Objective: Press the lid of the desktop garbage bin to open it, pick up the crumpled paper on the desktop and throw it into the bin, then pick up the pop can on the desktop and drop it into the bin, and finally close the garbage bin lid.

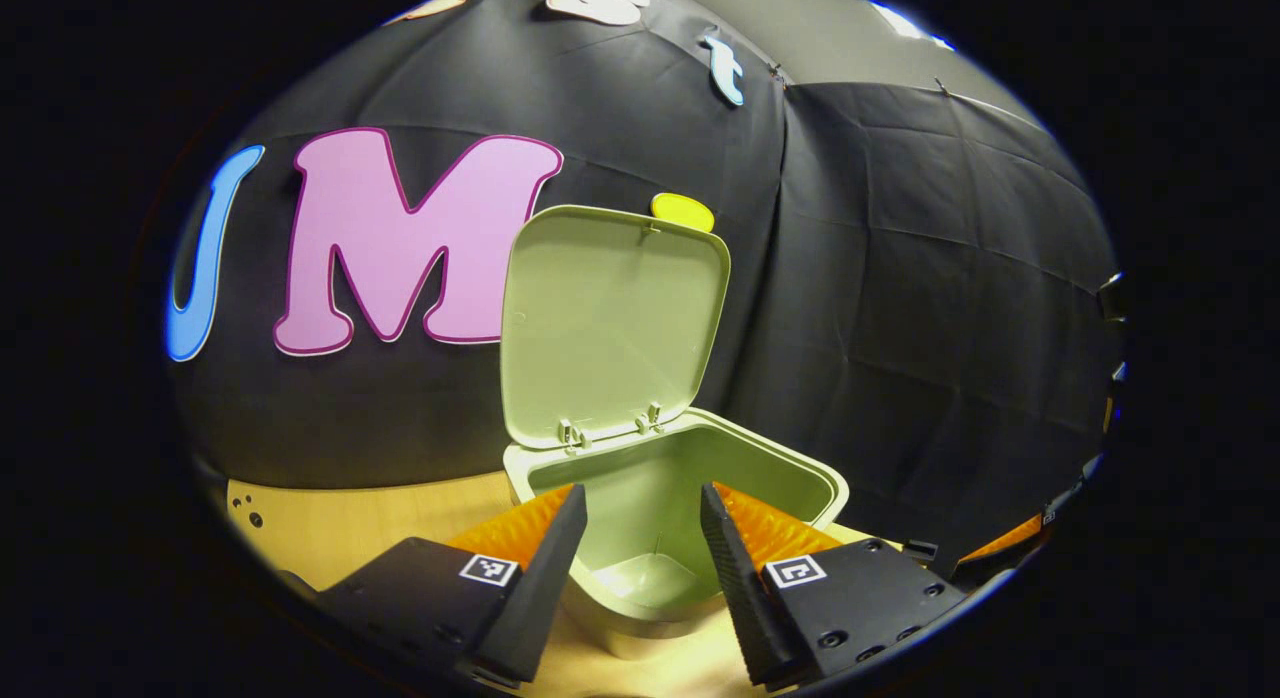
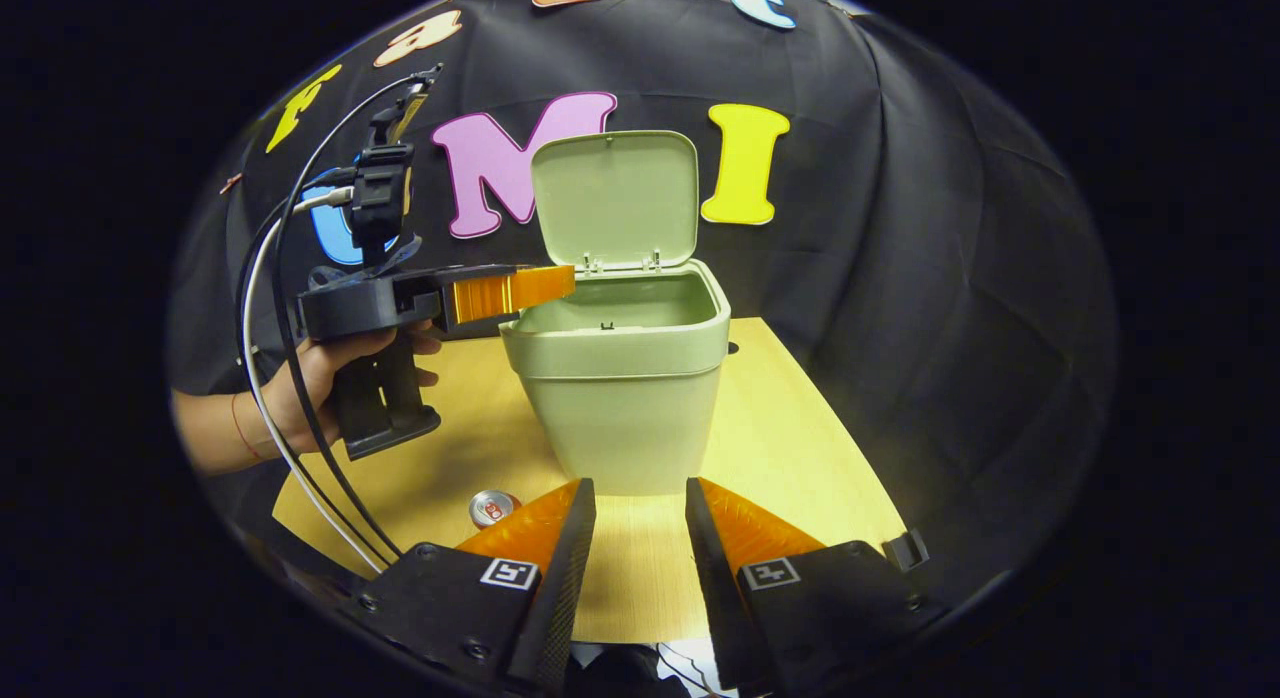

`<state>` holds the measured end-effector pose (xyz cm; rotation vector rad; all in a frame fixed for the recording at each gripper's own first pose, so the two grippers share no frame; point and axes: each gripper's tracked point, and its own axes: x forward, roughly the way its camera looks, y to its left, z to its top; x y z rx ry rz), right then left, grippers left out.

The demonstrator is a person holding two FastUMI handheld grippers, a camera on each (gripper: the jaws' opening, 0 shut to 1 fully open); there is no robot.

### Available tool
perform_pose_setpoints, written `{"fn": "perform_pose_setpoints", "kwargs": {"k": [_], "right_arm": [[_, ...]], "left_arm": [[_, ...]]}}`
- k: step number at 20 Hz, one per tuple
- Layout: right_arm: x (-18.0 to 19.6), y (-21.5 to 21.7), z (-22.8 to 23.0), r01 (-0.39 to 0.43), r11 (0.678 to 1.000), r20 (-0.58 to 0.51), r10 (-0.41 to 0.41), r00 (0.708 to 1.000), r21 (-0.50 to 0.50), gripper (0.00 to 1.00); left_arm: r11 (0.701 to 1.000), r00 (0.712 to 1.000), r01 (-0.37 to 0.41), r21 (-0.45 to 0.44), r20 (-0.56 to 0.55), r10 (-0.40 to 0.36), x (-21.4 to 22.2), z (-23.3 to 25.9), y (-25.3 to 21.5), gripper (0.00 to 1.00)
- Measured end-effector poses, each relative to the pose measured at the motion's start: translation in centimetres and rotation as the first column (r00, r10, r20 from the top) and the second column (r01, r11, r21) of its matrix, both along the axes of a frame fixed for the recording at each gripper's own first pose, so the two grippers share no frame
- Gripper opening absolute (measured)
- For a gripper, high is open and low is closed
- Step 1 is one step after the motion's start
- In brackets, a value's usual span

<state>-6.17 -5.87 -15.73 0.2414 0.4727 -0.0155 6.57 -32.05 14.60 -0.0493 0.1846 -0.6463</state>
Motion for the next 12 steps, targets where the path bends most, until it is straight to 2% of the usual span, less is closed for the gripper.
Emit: {"fn": "perform_pose_setpoints", "kwargs": {"k": [2, 5, 9, 12], "right_arm": [[0.4, 1.4, 0.4, -0.061, 0.998, 0.021, 0.061, 0.998, 0.001, 0.59], [0.7, 4.0, 0.4, -0.167, 0.986, 0.030, 0.167, 0.985, -0.015, 0.64], [1.7, 7.4, 0.0, -0.278, 0.961, 0.025, 0.278, 0.960, -0.008, 0.66], [2.7, 9.6, -0.6, -0.342, 0.940, 0.017, 0.342, 0.939, -0.017, 0.68]], "left_arm": [[1.000, 1.000, -0.016, -0.008, 0.005, 0.016, -0.3, 0.2, 0.7, 0.80], [0.999, 0.999, -0.049, -0.006, 0.012, 0.049, -1.0, 0.3, 3.4, 0.81], [0.992, 0.992, -0.126, -0.008, 0.023, 0.126, -2.0, 0.9, 8.2, 0.83], [0.980, 0.979, -0.200, -0.007, 0.025, 0.200, -3.3, 1.0, 12.2, 0.89]]}}
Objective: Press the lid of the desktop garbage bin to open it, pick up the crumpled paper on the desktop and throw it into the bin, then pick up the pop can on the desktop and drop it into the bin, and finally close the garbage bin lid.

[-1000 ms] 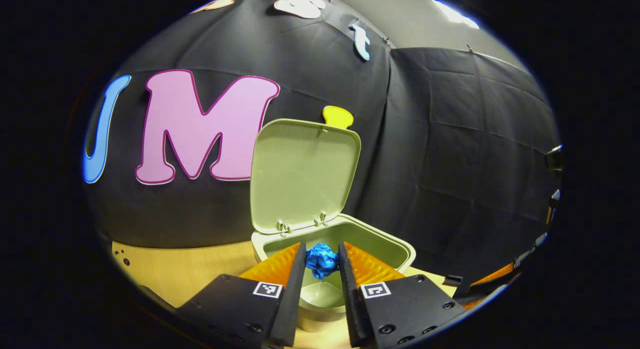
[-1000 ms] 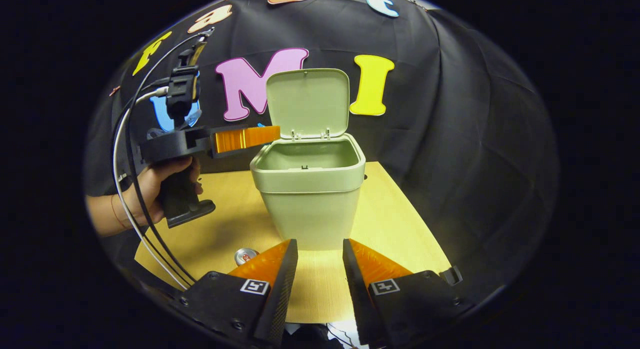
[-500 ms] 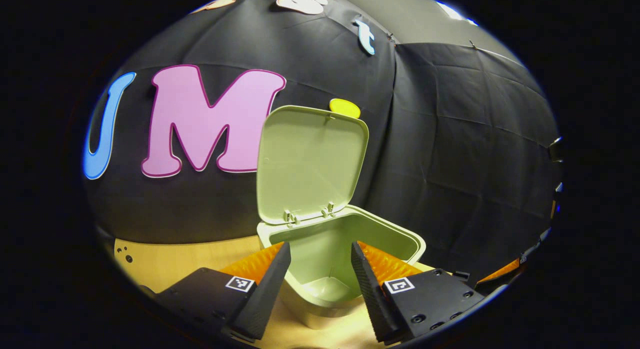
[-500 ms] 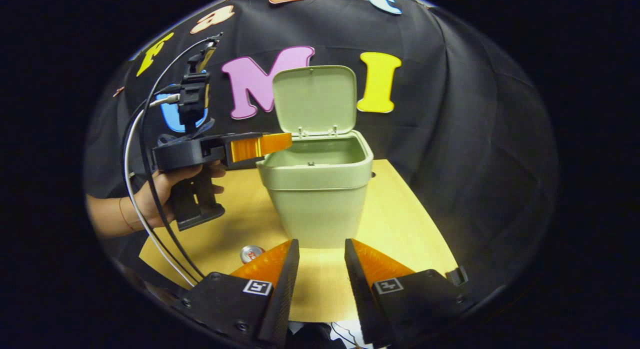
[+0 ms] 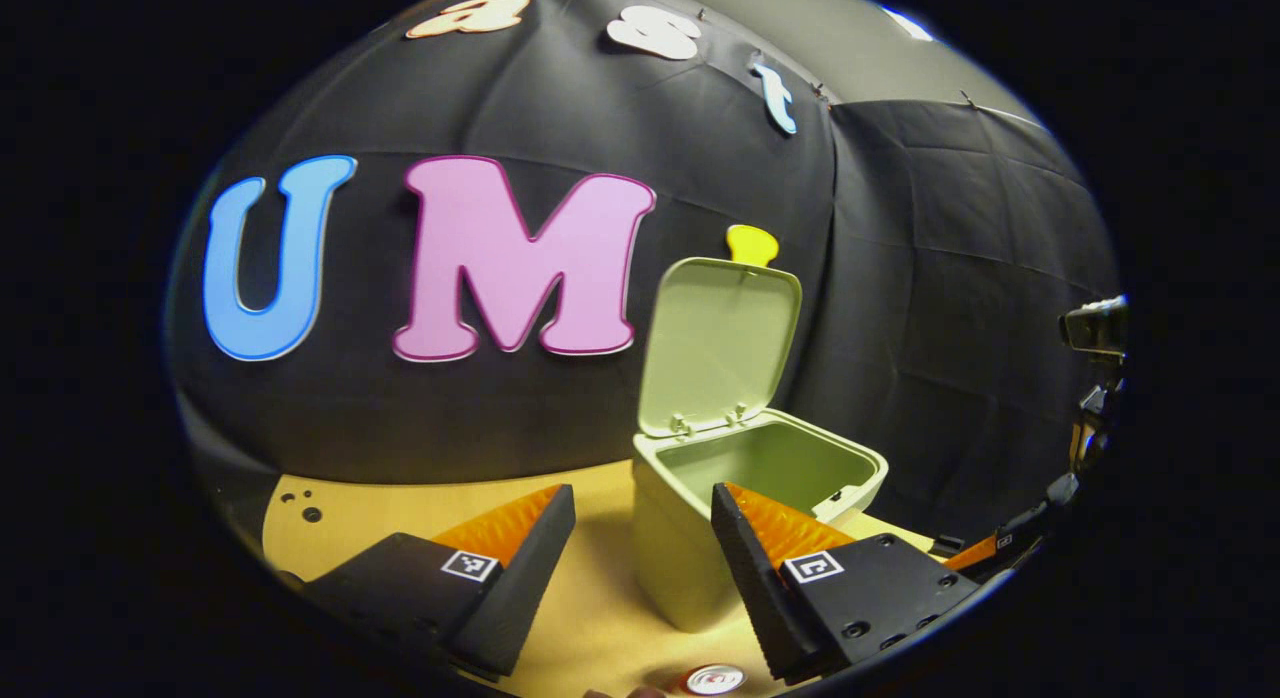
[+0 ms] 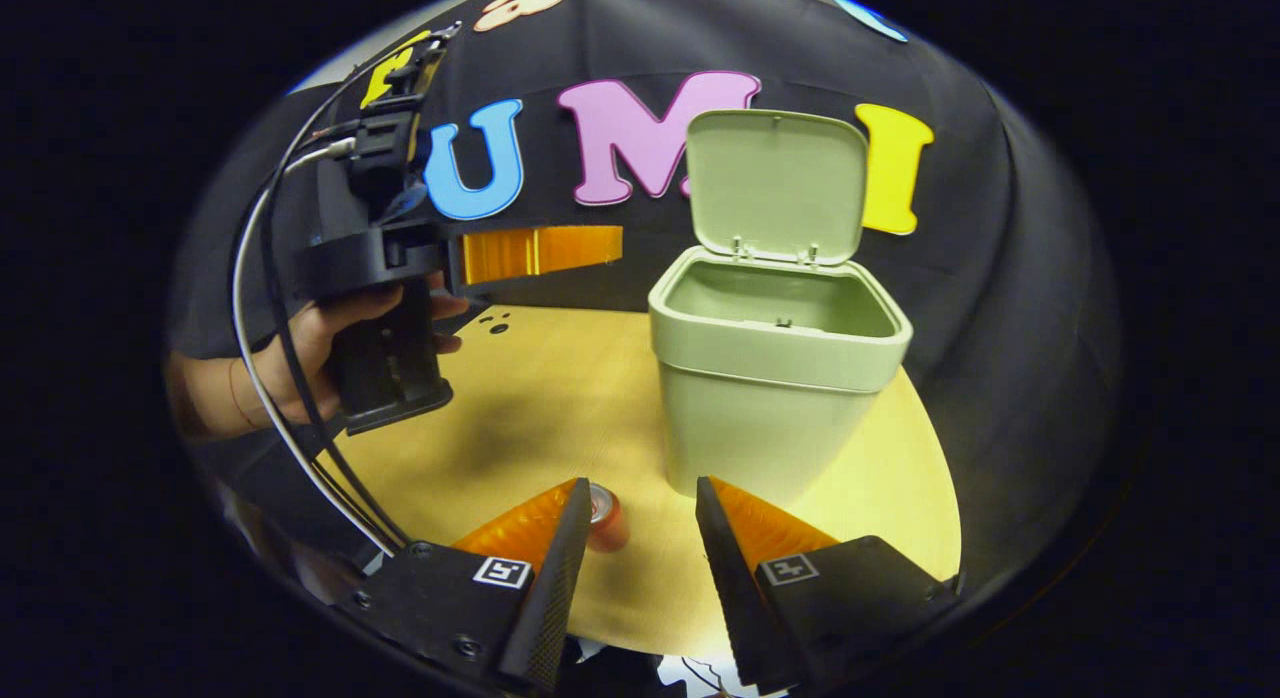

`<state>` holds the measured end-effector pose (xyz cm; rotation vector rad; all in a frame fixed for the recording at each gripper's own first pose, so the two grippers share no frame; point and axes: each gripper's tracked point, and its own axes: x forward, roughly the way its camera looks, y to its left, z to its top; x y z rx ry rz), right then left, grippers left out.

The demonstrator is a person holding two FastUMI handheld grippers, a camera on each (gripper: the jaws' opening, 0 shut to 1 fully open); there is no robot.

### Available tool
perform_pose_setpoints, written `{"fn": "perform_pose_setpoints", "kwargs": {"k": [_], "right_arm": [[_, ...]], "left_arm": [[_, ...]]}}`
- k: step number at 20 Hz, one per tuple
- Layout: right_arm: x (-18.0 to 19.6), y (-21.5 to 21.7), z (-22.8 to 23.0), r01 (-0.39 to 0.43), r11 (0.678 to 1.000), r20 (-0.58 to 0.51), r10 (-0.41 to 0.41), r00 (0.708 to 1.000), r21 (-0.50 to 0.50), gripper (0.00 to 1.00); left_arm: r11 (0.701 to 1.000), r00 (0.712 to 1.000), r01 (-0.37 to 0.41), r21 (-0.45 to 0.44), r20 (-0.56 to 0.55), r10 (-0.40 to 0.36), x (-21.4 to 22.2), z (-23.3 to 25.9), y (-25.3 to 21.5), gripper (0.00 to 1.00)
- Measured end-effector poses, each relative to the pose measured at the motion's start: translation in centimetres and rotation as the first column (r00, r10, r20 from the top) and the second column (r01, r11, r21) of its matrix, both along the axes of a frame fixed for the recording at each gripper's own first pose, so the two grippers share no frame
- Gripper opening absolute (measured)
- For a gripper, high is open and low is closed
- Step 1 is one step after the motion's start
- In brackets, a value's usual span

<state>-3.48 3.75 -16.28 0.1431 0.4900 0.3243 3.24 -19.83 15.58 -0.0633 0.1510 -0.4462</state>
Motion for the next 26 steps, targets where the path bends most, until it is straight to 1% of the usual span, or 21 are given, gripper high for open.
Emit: {"fn": "perform_pose_setpoints", "kwargs": {"k": [3, 4, 7, 10, 13, 14, 20, 21, 23, 26], "right_arm": [[0.9, 2.2, -0.9, -0.067, 0.998, -0.013, 0.067, 0.998, -0.013, 0.68], [1.1, 2.8, -1.5, -0.088, 0.996, -0.021, 0.087, 0.996, -0.019, 0.69], [1.9, 4.8, -4.0, -0.158, 0.986, -0.060, 0.156, 0.986, -0.048, 0.74], [2.2, 6.0, -6.0, -0.199, 0.978, -0.093, 0.193, 0.977, -0.065, 0.75], [3.3, 7.1, -8.5, -0.226, 0.970, -0.131, 0.214, 0.968, -0.086, 0.75], [3.5, 7.6, -9.7, -0.241, 0.965, -0.150, 0.225, 0.963, -0.100, 0.75], [4.0, 8.8, -13.1, -0.288, 0.948, -0.216, 0.255, 0.943, -0.137, 0.75], [4.3, 9.1, -13.6, -0.291, 0.946, -0.224, 0.255, 0.941, -0.146, 0.80], [4.2, 9.2, -14.9, -0.306, 0.937, -0.249, 0.260, 0.933, -0.167, 0.84], [4.3, 9.4, -15.3, -0.300, 0.940, -0.252, 0.255, 0.934, -0.162, 0.84]], "left_arm": [[0.997, 0.997, -0.074, -0.008, -0.002, 0.074, -1.9, 0.2, 4.0, 0.94], [0.995, 0.995, -0.096, -0.010, -0.003, 0.096, -2.5, 0.1, 5.1, 0.94], [0.983, 0.983, -0.181, 0.004, -0.008, 0.181, -4.7, -0.3, 9.3, 0.95], [0.971, 0.970, -0.241, 0.009, -0.038, 0.241, -6.5, -1.4, 11.9, 0.95], [0.957, 0.954, -0.290, -0.007, -0.082, 0.289, -7.9, -2.8, 13.6, 0.95], [0.949, 0.945, -0.314, -0.005, -0.101, 0.312, -8.5, -3.5, 14.4, 0.95], [0.932, 0.923, -0.361, 0.010, -0.137, 0.359, -9.8, -5.1, 16.6, 0.95], [0.931, 0.921, -0.365, 0.013, -0.140, 0.363, -9.8, -5.3, 16.7, 0.95], [0.928, 0.917, -0.372, 0.016, -0.147, 0.370, -10.0, -5.7, 17.1, 0.95], [0.929, 0.917, -0.370, 0.022, -0.150, 0.369, -9.9, -6.0, 17.3, 0.95]]}}
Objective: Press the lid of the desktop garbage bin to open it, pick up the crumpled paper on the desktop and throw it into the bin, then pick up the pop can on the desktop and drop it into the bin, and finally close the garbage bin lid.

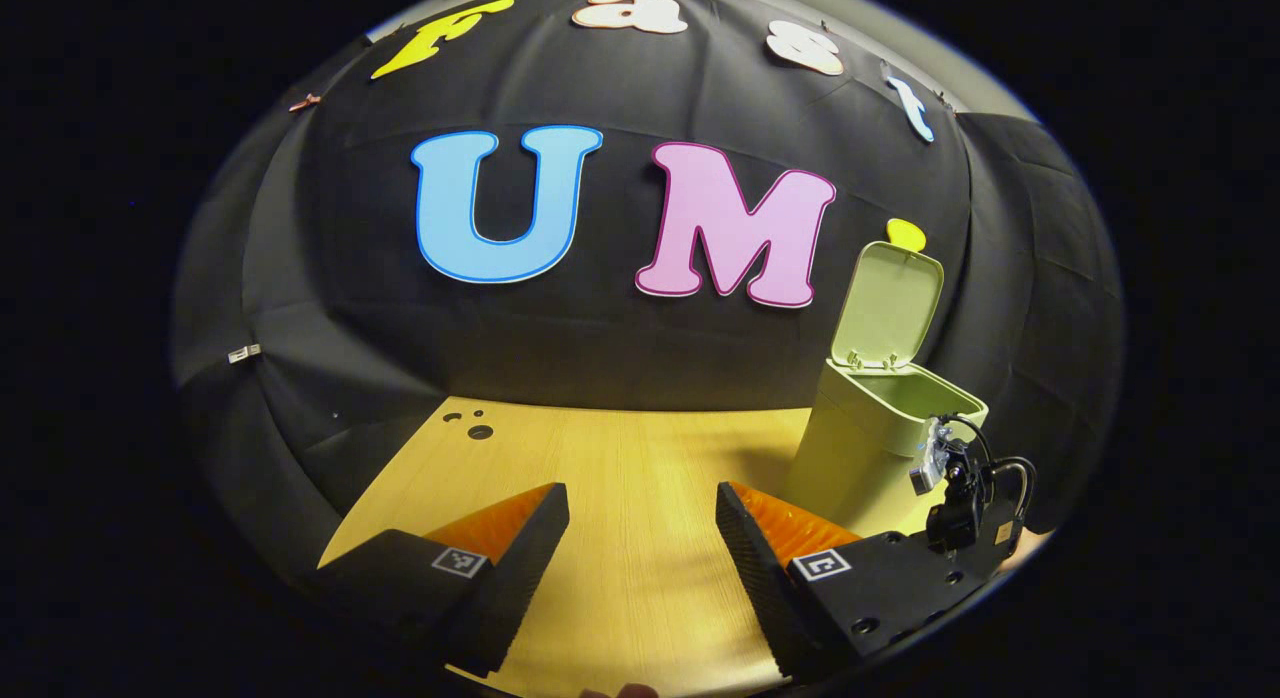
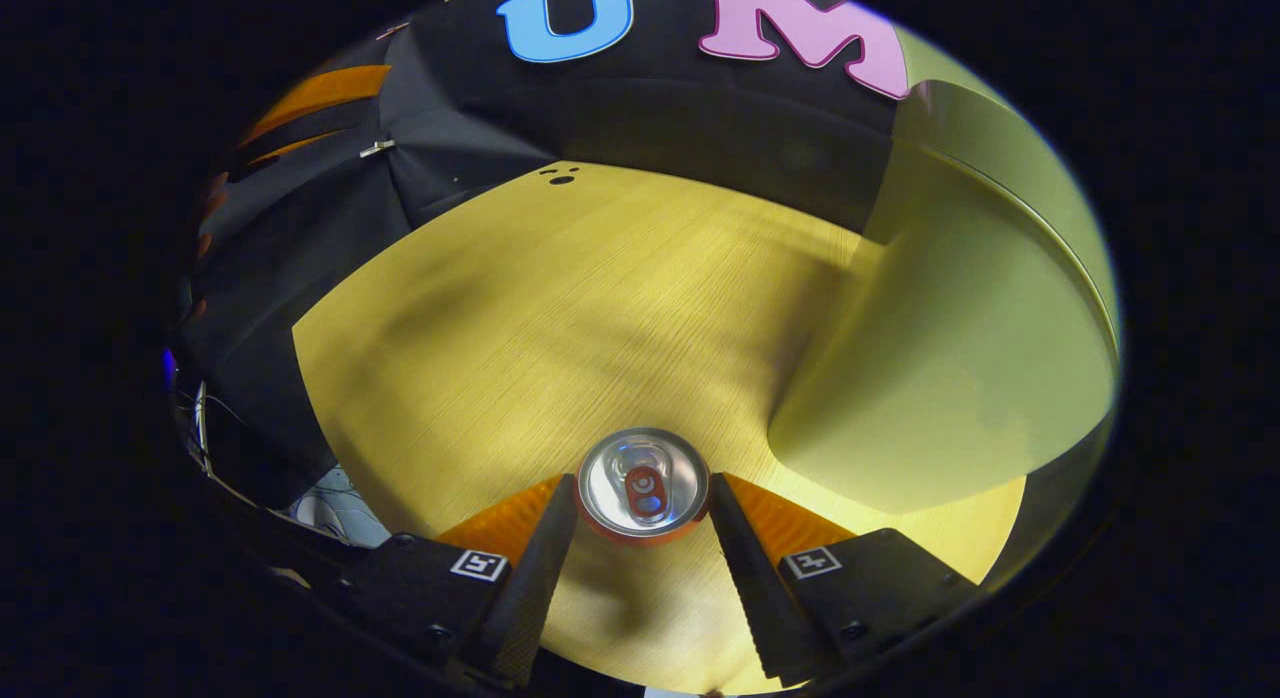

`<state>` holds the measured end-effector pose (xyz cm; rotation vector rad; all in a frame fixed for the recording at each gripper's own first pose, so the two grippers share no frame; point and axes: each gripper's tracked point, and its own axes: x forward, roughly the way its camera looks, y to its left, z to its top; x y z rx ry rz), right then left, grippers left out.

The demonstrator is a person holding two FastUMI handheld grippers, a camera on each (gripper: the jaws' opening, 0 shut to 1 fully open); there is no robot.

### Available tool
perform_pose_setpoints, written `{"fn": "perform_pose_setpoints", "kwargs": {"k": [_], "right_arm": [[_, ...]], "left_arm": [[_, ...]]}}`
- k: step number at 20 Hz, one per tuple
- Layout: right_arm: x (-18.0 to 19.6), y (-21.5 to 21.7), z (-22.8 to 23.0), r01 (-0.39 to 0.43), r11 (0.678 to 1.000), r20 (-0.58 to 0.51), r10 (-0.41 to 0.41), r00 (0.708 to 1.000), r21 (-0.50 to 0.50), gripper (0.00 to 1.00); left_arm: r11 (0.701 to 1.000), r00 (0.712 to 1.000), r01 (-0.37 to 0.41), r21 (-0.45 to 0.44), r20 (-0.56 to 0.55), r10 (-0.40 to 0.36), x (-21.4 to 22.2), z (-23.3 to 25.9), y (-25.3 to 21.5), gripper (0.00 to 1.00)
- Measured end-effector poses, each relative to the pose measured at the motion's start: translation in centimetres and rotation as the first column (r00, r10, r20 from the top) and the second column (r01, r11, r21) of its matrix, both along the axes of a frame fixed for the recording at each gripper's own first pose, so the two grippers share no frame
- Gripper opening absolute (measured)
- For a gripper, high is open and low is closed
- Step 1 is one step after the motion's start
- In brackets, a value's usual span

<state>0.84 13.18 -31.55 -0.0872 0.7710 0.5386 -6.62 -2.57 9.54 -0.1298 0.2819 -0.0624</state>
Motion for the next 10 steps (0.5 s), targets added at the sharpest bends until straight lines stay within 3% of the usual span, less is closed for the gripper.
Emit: {"fn": "perform_pose_setpoints", "kwargs": {"k": [7, 10], "right_arm": [[0.1, -0.5, 3.0, 0.028, 0.998, 0.005, -0.028, 1.000, 0.059, 0.82], [-0.2, -1.5, 14.2, 0.038, 0.983, 0.089, -0.055, 0.995, 0.181, 0.82]], "left_arm": [[1.000, 1.000, 0.016, -0.006, -0.008, -0.016, 0.2, -0.5, -0.3, 0.95], [0.999, 1.000, 0.029, -0.013, -0.002, -0.029, 0.6, -0.3, -0.6, 0.95]]}}
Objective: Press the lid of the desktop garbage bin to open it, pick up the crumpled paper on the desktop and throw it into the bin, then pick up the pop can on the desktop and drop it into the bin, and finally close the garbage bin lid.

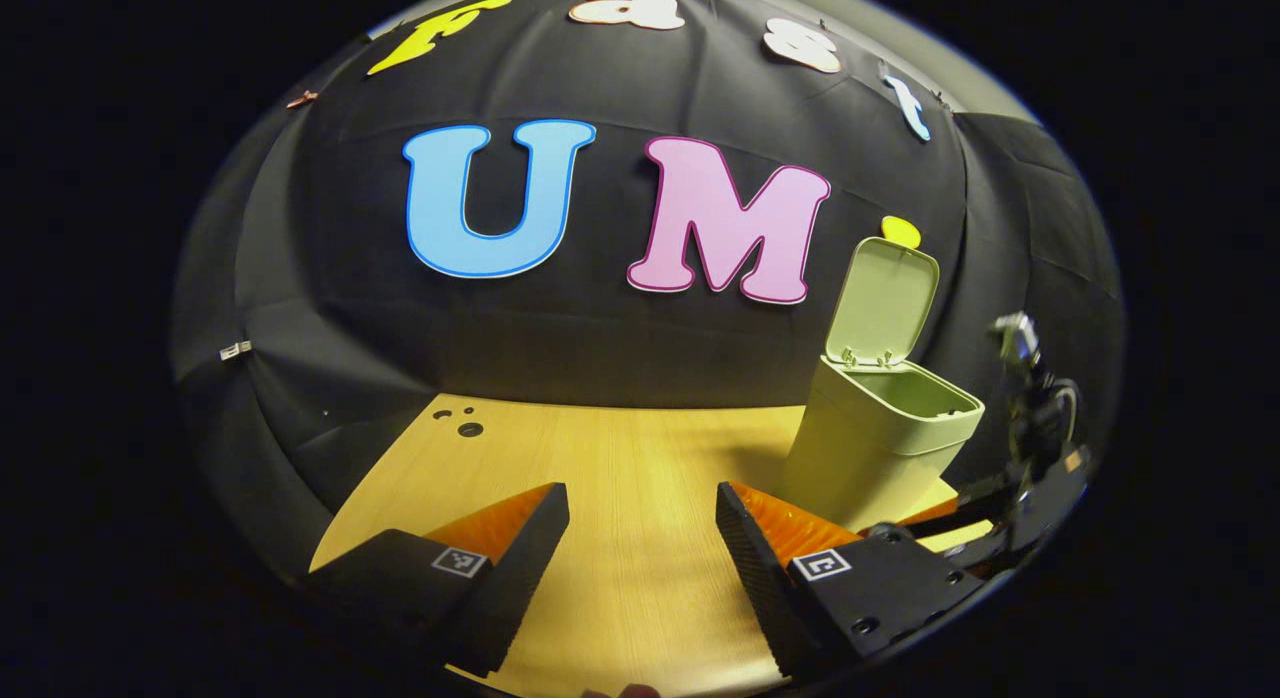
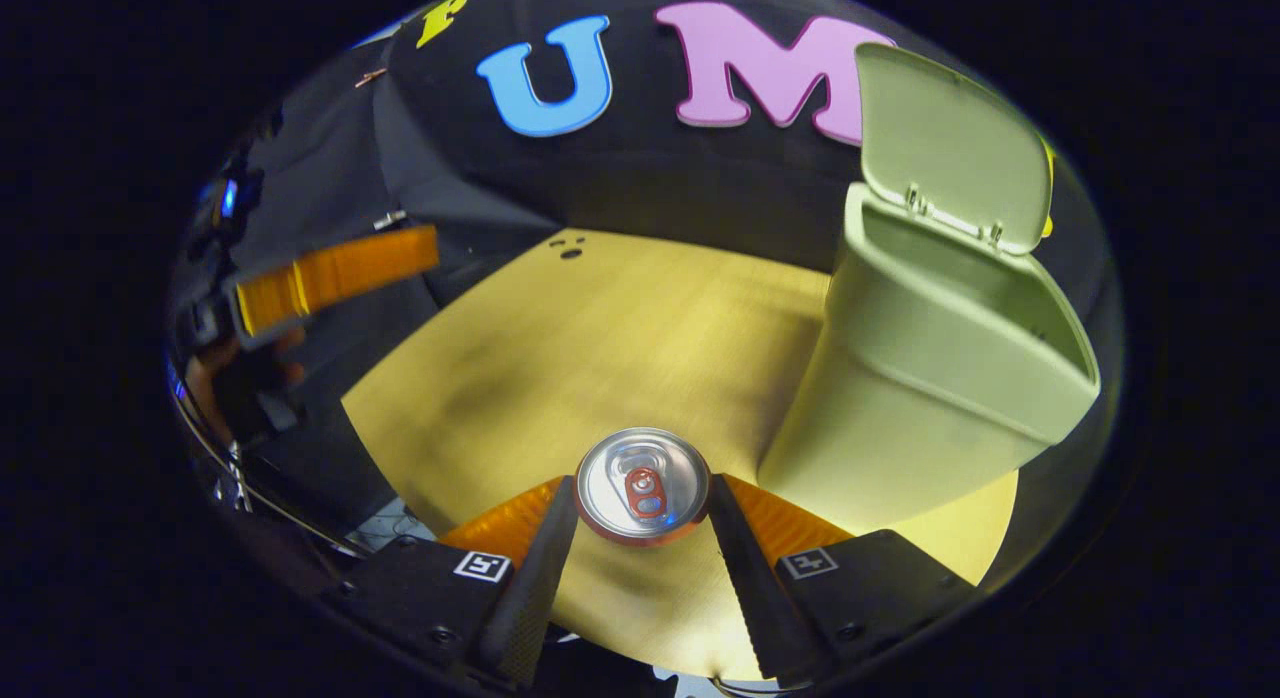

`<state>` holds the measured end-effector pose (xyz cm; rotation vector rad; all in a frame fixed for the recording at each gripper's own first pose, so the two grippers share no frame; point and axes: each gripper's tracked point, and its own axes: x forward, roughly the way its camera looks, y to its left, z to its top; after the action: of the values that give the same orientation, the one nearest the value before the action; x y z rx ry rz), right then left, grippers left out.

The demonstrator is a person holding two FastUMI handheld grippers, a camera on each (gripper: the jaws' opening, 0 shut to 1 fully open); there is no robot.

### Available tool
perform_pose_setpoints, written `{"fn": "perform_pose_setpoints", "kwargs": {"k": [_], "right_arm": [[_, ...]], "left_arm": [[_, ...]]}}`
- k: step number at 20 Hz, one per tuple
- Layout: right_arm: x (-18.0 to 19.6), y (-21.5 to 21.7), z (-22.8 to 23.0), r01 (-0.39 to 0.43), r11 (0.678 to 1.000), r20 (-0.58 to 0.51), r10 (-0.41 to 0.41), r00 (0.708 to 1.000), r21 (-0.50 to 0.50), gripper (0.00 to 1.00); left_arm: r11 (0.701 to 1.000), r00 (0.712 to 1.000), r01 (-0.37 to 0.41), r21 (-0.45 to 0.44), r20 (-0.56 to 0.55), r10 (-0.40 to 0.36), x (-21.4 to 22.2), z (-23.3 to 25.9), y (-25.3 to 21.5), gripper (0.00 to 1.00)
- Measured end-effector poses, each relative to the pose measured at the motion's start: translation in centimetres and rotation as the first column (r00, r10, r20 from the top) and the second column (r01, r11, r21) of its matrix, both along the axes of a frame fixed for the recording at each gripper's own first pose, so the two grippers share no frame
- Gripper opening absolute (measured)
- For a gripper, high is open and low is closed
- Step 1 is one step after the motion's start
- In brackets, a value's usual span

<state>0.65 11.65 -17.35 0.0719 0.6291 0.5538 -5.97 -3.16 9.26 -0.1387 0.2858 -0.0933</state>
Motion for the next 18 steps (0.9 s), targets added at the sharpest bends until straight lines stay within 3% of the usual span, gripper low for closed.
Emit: {"fn": "perform_pose_setpoints", "kwargs": {"k": [4, 9, 13, 18], "right_arm": [[1.1, -1.9, 8.5, 0.042, 0.995, 0.078, -0.049, 0.996, 0.085, 0.82], [3.3, -5.8, 14.3, 0.120, 0.984, 0.167, -0.141, 0.976, 0.131, 0.82], [5.6, -9.1, 15.8, 0.199, 0.966, 0.196, -0.230, 0.953, 0.164, 0.82], [9.0, -13.7, 13.6, 0.320, 0.939, 0.194, -0.339, 0.920, 0.124, 0.82]], "left_arm": [[1.000, 1.000, 0.003, -0.011, -0.003, -0.003, 0.5, 0.0, -0.2, 0.95], [1.000, 1.000, 0.010, -0.015, -0.005, -0.010, 0.6, 0.0, -0.4, 0.95], [1.000, 1.000, 0.015, -0.011, -0.006, -0.015, 0.1, 0.0, -0.5, 0.95], [1.000, 1.000, 0.018, -0.015, -0.021, -0.019, -0.1, -0.3, -0.7, 0.95]]}}
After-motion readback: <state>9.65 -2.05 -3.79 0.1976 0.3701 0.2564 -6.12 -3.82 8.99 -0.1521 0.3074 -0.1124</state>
